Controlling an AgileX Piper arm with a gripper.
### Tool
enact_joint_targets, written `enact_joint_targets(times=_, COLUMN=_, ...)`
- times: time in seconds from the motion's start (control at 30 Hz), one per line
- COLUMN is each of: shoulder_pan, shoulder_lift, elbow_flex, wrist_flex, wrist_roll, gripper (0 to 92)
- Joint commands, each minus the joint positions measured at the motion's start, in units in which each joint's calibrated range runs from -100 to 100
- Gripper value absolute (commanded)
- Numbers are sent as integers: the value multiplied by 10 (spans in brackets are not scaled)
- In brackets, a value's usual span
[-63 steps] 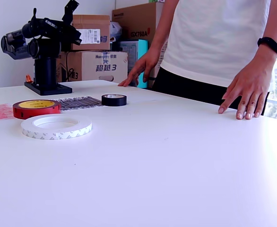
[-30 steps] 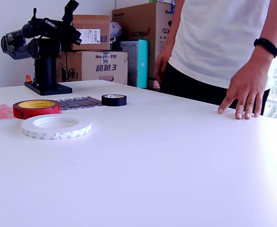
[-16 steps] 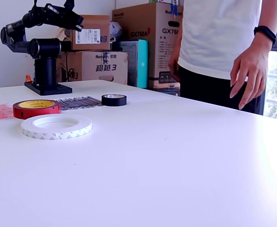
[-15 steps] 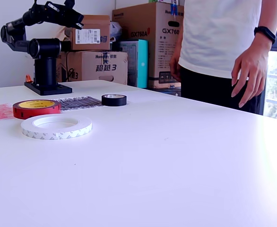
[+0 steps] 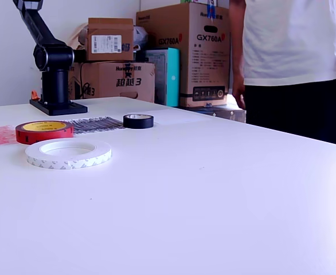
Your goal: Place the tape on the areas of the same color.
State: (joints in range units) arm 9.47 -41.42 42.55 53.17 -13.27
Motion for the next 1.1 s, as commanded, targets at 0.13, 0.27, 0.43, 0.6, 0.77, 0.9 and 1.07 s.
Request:
enact_joint_targets(times=0.13, shoulder_pan=-16, shoulder_lift=463, elbow_flex=-332, wrist_flex=189, wrist_roll=118, gripper=2)
enact_joint_targets(times=0.27, shoulder_pan=-28, shoulder_lift=513, elbow_flex=-328, wrist_flex=189, wrist_roll=138, gripper=2)
enact_joint_targets(times=0.43, shoulder_pan=-45, shoulder_lift=580, elbow_flex=-328, wrist_flex=189, wrist_roll=144, gripper=2)
enact_joint_targets(times=0.6, shoulder_pan=-51, shoulder_lift=631, elbow_flex=-306, wrist_flex=181, wrist_roll=125, gripper=2)
enact_joint_targets(times=0.77, shoulder_pan=-47, shoulder_lift=636, elbow_flex=-236, wrist_flex=165, wrist_roll=59, gripper=2)
enact_joint_targets(times=0.9, shoulder_pan=-54, shoulder_lift=636, elbow_flex=-192, wrist_flex=129, wrist_roll=18, gripper=2)
enact_joint_targets(times=1.07, shoulder_pan=-60, shoulder_lift=635, elbow_flex=-163, wrist_flex=123, wrist_roll=-6, gripper=2)
